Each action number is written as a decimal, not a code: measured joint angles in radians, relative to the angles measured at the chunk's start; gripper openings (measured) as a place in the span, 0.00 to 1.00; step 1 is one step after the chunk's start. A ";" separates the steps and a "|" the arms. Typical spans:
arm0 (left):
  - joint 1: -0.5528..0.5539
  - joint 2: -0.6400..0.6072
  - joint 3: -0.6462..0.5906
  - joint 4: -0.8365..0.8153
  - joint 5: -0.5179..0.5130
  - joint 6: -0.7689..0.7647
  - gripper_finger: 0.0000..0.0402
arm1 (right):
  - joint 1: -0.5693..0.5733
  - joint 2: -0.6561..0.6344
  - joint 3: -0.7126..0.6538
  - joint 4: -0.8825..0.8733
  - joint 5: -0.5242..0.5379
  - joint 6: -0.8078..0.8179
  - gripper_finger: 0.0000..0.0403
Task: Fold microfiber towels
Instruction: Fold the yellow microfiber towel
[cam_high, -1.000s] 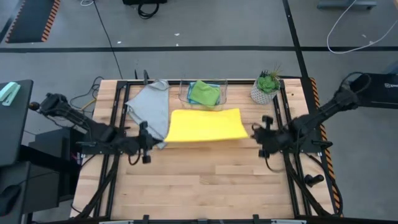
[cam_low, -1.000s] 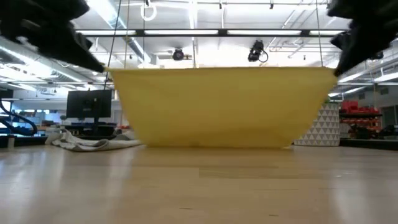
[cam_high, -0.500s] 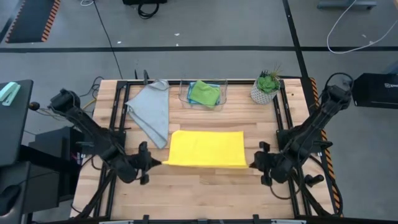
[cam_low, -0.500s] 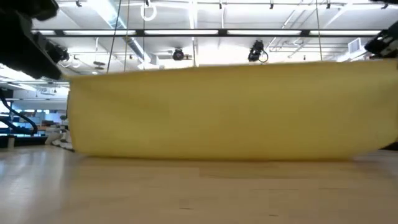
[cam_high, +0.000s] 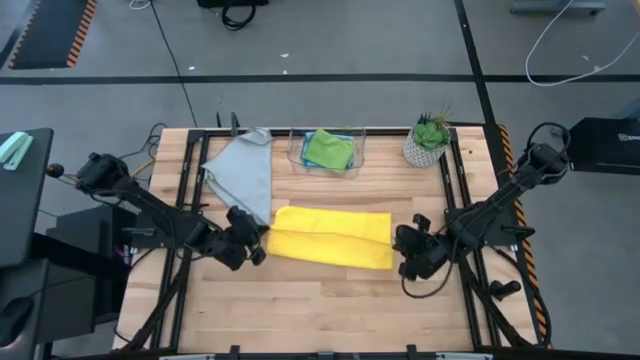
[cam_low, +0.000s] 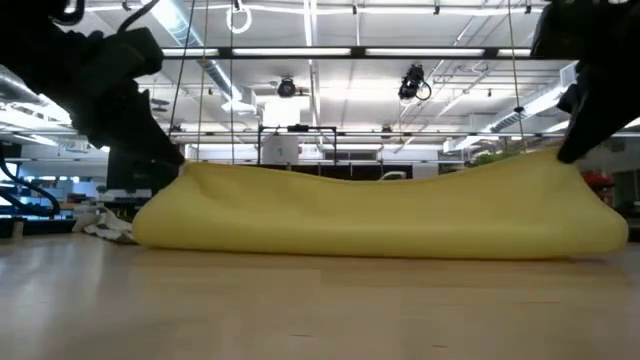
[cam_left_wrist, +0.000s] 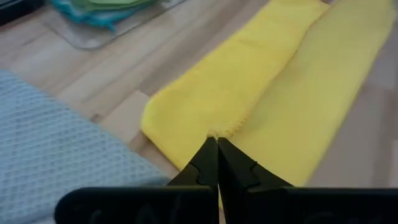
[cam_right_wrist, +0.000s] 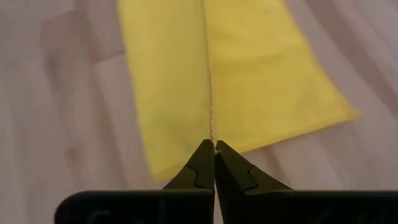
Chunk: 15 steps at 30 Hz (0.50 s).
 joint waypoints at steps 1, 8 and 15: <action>0.011 0.000 0.000 0.000 0.000 0.003 0.01 | -0.016 0.000 0.000 -0.009 0.000 -0.001 0.01; 0.053 0.000 -0.002 -0.013 0.001 0.005 0.02 | -0.138 -0.001 0.000 -0.038 0.004 -0.050 0.01; 0.076 0.027 -0.002 -0.021 0.026 0.006 0.01 | -0.244 -0.001 0.000 -0.037 -0.006 -0.145 0.04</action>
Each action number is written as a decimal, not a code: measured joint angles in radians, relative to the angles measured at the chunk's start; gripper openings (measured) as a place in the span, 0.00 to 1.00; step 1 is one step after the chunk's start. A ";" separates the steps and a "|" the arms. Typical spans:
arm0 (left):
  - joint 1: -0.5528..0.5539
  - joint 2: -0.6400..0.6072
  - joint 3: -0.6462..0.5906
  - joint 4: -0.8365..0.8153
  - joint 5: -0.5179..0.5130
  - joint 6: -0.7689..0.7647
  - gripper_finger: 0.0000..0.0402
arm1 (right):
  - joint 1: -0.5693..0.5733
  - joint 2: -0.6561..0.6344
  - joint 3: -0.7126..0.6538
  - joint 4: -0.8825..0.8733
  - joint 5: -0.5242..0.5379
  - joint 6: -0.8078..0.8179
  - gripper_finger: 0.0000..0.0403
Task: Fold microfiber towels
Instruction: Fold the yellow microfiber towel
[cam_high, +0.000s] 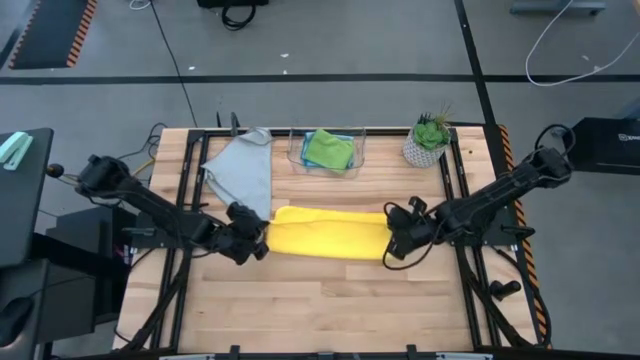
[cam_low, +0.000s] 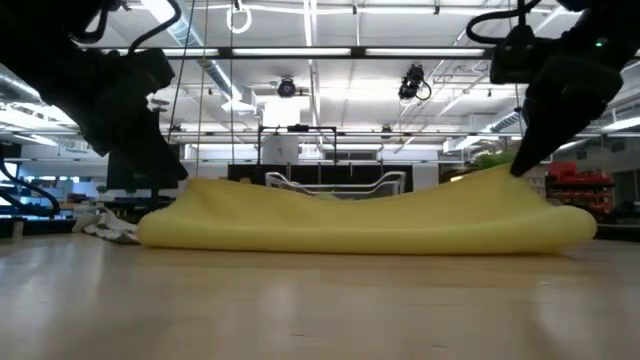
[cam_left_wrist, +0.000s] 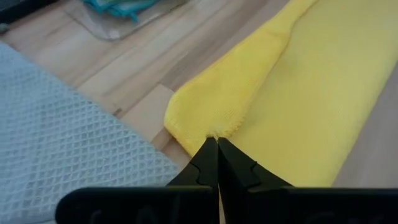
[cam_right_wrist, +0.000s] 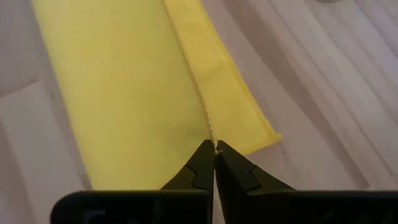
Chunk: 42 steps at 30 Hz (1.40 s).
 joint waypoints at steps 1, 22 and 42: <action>0.006 0.008 0.000 0.006 0.012 0.000 0.01 | -0.008 0.000 0.000 0.001 0.000 -0.006 0.05; 0.085 -0.050 0.037 -0.037 0.129 0.255 0.41 | -0.214 -0.059 -0.177 0.258 -0.232 -0.059 0.41; 0.536 -0.039 0.014 0.010 0.709 0.655 0.42 | -0.290 -0.119 -0.207 0.374 -0.263 -0.134 0.43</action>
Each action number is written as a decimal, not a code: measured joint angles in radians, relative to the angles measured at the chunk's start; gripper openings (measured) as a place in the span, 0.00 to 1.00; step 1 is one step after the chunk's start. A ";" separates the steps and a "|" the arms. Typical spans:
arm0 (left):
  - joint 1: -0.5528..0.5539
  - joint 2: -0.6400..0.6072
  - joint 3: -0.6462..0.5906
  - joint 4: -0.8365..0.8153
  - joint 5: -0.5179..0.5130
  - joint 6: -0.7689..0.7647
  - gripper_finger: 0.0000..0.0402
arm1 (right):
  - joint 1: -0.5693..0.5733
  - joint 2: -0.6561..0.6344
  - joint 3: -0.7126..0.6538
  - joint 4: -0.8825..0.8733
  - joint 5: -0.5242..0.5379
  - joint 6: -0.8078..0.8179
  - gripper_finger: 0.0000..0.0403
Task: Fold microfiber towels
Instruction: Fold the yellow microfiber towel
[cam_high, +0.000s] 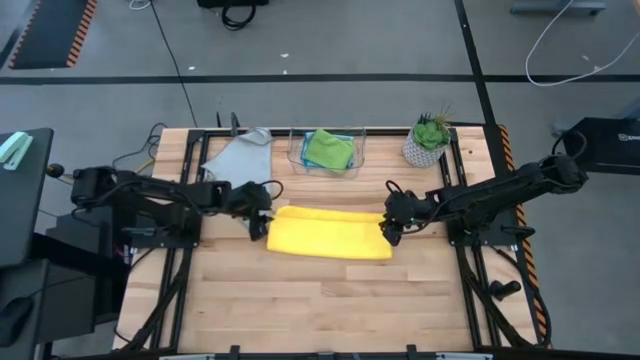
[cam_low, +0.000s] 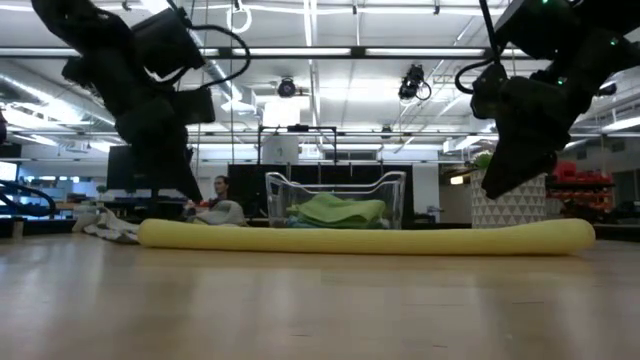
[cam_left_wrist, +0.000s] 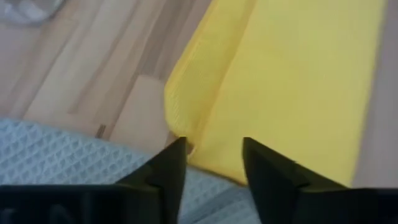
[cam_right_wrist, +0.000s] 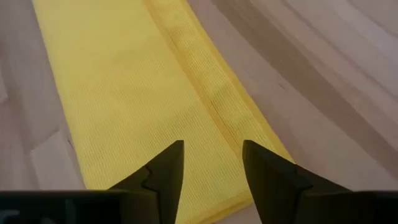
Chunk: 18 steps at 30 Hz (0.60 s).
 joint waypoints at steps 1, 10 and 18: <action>0.005 0.012 0.000 -0.009 0.000 0.000 0.46 | 0.000 0.000 0.000 0.003 0.002 -0.002 0.43; 0.006 0.130 0.000 0.058 0.001 0.102 0.46 | 0.001 0.000 0.000 0.006 0.018 -0.008 0.41; 0.006 0.136 0.000 0.069 0.001 0.117 0.17 | 0.002 0.000 0.000 0.005 0.018 -0.045 0.41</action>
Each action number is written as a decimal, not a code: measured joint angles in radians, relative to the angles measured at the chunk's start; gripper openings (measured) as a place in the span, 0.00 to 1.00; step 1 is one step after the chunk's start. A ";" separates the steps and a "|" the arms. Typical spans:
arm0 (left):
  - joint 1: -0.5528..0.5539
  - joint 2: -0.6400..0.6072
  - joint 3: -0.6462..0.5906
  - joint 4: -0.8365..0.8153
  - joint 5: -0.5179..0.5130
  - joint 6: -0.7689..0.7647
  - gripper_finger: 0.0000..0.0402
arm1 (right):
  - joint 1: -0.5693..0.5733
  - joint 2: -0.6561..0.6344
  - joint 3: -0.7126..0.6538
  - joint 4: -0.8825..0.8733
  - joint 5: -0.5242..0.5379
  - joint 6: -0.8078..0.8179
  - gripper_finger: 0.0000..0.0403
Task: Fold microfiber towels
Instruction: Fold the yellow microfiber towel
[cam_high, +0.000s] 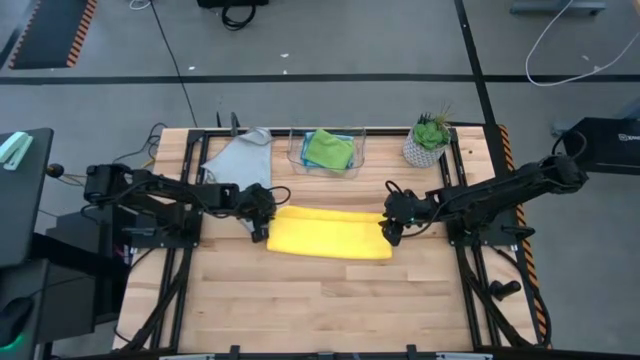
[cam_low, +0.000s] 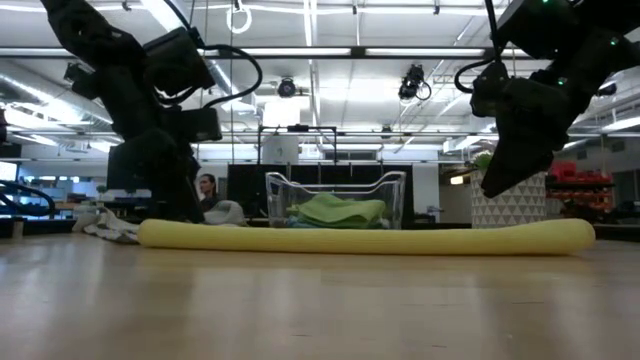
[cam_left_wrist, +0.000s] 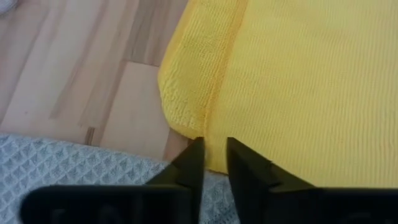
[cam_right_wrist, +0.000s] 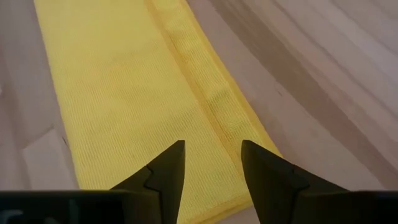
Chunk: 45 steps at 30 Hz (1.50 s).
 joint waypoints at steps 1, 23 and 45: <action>0.000 0.000 0.000 -0.002 0.000 0.000 0.13 | 0.000 0.000 0.000 -0.001 0.000 -0.008 0.41; 0.003 0.001 0.010 -0.025 0.015 0.016 0.44 | -0.001 0.000 0.000 -0.004 0.000 -0.070 0.60; 0.016 0.049 0.022 0.019 0.082 0.071 0.02 | -0.001 0.000 -0.013 -0.008 0.004 -0.082 0.58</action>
